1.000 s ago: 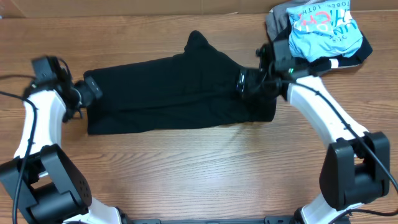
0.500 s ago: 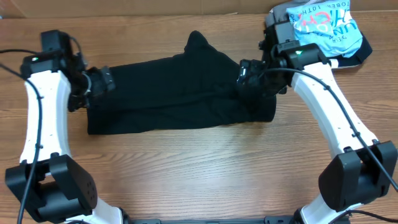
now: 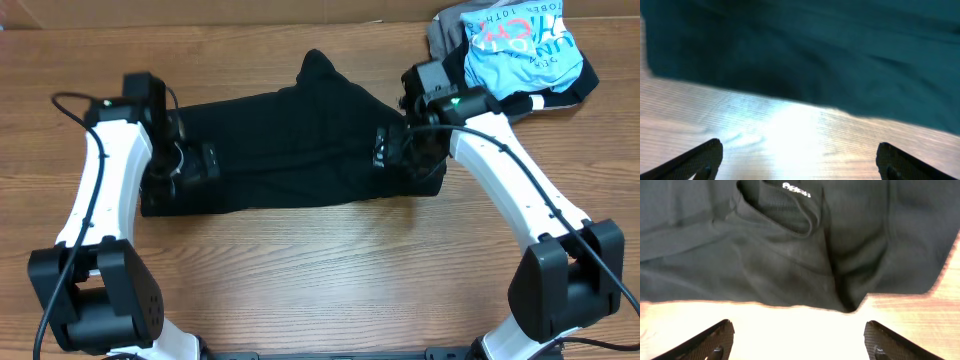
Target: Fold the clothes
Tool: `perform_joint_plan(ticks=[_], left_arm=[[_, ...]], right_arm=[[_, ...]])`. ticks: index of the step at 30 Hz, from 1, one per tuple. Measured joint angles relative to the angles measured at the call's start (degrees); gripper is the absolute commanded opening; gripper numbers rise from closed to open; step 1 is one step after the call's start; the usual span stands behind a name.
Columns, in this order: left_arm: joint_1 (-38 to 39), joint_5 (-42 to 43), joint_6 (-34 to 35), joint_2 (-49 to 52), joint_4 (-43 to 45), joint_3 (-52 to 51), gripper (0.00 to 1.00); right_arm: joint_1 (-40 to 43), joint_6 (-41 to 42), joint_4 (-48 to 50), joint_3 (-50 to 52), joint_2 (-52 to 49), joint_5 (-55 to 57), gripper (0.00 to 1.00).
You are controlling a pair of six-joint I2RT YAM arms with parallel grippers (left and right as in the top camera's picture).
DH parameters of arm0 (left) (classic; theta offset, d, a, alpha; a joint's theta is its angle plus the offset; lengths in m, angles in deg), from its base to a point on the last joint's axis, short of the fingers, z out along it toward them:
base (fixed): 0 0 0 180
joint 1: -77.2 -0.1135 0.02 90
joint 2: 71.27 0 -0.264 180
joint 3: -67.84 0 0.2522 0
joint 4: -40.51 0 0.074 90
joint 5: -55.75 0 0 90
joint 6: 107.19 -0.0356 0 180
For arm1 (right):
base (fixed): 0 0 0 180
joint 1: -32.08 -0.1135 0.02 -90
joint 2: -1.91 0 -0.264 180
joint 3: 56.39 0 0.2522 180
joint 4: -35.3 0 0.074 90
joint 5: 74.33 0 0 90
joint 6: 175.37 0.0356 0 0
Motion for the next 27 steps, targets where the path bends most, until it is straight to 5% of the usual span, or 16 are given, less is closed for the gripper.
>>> perform_joint_plan(ticks=[5, 15, 27], left_arm=[[0.00, 0.04, 0.00, 0.11, 9.68, -8.92, 0.99], [0.00, 0.04, 0.00, 0.11, 17.70, -9.62, 1.00], [0.00, 0.02, -0.02, 0.11, 22.23, -8.70, 1.00]], right_arm=[[0.11, -0.61, 10.71, 6.25, 0.00, 1.11, 0.84], [4.72, -0.79, 25.16, 9.81, -0.48, 4.24, 0.73], [7.82, 0.17, 25.46, 11.13, -9.66, 5.16, 0.70]])
